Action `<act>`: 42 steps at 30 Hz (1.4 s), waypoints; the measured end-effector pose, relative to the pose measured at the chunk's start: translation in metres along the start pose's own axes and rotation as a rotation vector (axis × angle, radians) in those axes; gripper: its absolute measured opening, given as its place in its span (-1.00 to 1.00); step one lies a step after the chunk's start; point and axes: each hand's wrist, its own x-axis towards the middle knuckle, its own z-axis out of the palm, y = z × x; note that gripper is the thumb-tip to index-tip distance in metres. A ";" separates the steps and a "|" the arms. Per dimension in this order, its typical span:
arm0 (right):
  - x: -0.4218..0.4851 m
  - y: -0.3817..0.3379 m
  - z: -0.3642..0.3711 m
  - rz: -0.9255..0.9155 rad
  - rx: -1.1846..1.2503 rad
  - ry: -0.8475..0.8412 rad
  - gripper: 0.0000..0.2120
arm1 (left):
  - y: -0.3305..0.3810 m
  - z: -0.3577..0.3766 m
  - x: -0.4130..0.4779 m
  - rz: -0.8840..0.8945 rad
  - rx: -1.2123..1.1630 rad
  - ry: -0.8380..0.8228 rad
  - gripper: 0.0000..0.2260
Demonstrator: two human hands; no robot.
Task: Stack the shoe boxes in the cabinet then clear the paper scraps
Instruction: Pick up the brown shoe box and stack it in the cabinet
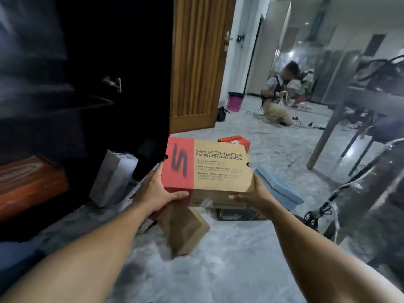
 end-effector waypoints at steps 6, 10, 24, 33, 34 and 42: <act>0.038 -0.058 0.101 -0.171 0.011 -0.186 -0.08 | -0.018 -0.117 -0.037 -0.160 0.188 0.201 0.29; 0.051 -0.081 0.170 -0.247 0.033 -0.342 -0.01 | -0.050 -0.174 -0.063 -0.281 0.248 0.298 0.30; 0.157 -0.075 0.406 -0.315 -0.028 -0.753 -0.11 | -0.192 -0.215 -0.084 -0.489 0.142 0.749 0.13; 0.238 -0.083 0.551 -0.242 0.219 -0.709 -0.16 | -0.305 -0.226 -0.021 -0.571 -0.005 1.107 0.00; 0.239 -0.085 0.564 -0.259 0.247 -0.694 -0.27 | -0.316 -0.228 -0.019 -0.584 0.009 1.134 -0.04; 0.235 -0.072 0.630 -0.253 0.219 -0.605 -0.13 | -0.360 -0.233 0.005 -0.660 0.148 1.393 -0.22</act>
